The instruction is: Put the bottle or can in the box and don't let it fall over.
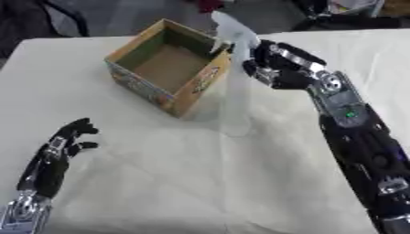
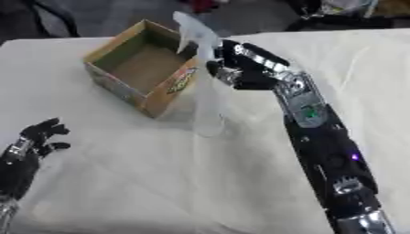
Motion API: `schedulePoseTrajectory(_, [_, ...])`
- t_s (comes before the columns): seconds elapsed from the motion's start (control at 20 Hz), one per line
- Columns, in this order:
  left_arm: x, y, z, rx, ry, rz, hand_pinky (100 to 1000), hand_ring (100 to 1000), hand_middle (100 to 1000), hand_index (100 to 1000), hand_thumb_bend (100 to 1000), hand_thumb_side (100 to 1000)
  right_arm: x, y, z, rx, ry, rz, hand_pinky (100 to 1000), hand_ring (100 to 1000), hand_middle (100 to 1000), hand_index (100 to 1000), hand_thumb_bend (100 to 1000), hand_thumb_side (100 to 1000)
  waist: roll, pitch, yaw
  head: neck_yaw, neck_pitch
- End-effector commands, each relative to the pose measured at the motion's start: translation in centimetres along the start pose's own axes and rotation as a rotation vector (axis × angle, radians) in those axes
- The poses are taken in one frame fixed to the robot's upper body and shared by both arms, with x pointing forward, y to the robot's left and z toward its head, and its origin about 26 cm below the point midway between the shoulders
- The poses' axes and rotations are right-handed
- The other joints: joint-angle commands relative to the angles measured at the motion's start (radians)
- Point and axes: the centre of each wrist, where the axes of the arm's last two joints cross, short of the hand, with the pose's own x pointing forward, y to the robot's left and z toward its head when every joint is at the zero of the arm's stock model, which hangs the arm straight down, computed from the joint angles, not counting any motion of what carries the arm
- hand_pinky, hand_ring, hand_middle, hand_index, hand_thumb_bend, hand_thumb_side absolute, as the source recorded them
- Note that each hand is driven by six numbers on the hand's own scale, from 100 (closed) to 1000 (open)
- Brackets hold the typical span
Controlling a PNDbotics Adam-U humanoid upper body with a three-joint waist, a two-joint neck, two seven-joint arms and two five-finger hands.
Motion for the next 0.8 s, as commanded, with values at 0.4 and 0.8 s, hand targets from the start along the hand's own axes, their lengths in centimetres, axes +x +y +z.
schedulePoseTrajectory(0.4, [-0.4, 0.5, -0.1, 0.017, 0.021, -0.029, 741, 946, 685, 890, 114, 1000, 0.6, -0.1, -1.0, 0.012, -0.021, 0.035, 783, 875, 866, 909, 100, 531, 0.002, -0.006, 0.006, -0.004, 0.006])
schedulePoseTrajectory(0.8, [-0.9, 0.5, 0.1, 0.014, 0.036, -0.039, 742, 947, 686, 890, 114, 1000, 1.4, -0.2, -1.3, 0.013, -0.053, 0.058, 785, 875, 866, 912, 100, 537, 0.002, -0.006, 0.004, 0.000, 0.006])
